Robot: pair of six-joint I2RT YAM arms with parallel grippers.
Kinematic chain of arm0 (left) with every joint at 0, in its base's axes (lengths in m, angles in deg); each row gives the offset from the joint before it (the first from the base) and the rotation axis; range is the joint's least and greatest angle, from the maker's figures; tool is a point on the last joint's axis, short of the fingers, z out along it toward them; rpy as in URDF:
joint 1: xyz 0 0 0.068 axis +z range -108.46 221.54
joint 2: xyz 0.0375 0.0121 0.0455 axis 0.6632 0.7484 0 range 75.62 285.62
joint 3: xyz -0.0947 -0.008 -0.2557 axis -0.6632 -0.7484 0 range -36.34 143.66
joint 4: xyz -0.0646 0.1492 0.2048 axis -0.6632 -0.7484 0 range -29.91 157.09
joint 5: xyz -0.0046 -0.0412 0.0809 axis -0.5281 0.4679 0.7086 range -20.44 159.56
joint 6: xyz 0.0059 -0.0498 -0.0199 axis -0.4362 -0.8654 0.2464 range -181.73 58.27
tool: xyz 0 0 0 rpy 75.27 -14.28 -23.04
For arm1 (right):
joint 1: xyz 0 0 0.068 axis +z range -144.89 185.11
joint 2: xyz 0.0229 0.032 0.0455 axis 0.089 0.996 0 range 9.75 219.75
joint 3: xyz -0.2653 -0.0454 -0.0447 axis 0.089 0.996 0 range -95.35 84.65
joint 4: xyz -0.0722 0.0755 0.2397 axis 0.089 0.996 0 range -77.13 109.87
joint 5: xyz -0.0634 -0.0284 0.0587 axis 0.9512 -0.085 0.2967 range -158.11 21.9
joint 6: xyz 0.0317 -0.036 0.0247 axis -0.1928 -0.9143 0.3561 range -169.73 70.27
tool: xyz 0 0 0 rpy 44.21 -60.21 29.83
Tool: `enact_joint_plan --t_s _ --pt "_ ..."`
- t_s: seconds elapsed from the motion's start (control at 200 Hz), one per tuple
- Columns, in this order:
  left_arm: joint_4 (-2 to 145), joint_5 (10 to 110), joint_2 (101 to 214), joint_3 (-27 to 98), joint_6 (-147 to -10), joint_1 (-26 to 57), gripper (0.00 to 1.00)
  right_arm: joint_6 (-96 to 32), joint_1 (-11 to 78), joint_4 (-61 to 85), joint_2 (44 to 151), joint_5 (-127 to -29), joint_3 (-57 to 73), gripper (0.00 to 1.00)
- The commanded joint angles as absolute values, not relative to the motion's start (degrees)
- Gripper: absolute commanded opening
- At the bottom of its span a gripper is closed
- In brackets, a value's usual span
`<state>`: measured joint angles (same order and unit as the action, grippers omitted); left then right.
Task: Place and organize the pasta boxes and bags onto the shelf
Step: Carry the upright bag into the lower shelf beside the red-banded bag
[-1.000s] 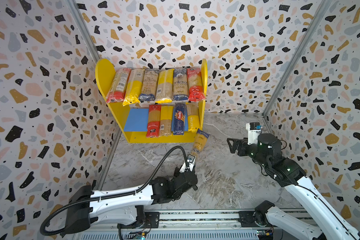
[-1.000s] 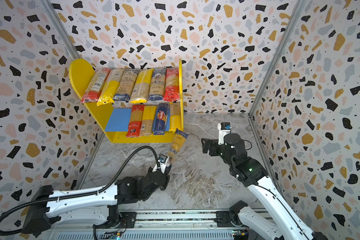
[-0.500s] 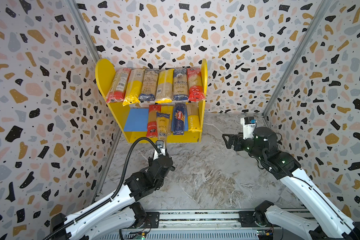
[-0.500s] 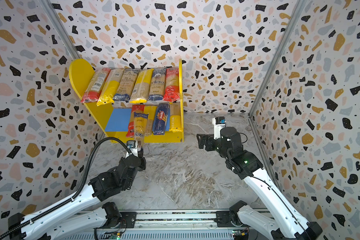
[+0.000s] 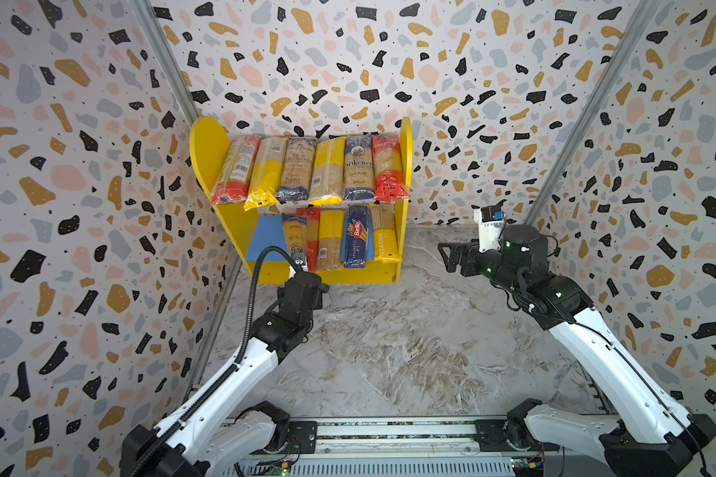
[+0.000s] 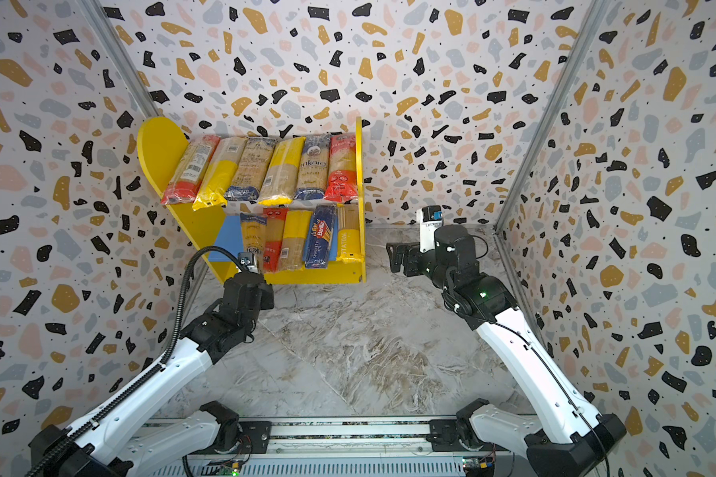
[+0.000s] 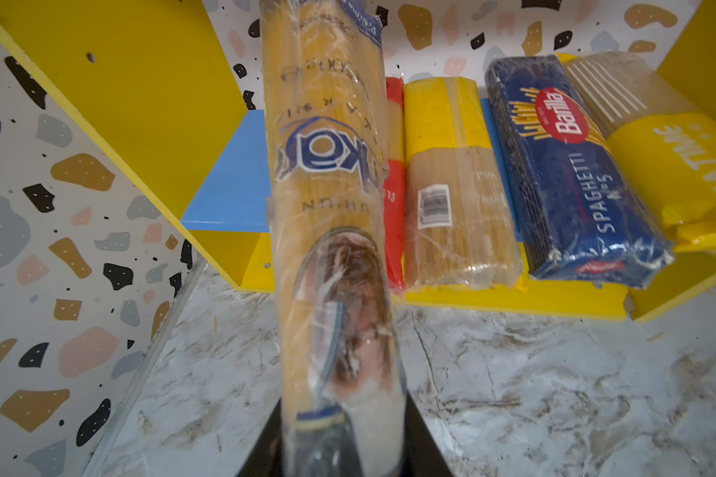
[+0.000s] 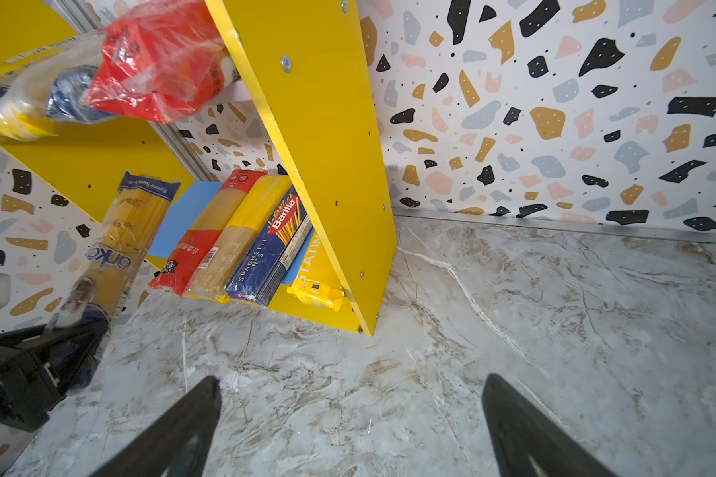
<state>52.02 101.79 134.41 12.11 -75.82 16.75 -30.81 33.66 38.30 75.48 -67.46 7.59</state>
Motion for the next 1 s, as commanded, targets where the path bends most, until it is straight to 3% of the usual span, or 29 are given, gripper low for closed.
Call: enact_joint_plan --t_s 0.0,0.421,0.996 --pt "64.26 99.05 134.78 17.63 -72.97 20.63 0.0 -31.56 32.59 39.57 75.15 -68.26 5.19 0.99" --pt "68.21 88.09 143.99 21.92 -68.98 32.97 0.0 -31.31 29.71 40.94 78.44 -70.13 0.89 0.99" --pt "69.5 77.17 155.6 31.67 -62.91 41.76 0.0 -30.57 29.58 43.92 79.9 -69.56 -1.32 0.99"
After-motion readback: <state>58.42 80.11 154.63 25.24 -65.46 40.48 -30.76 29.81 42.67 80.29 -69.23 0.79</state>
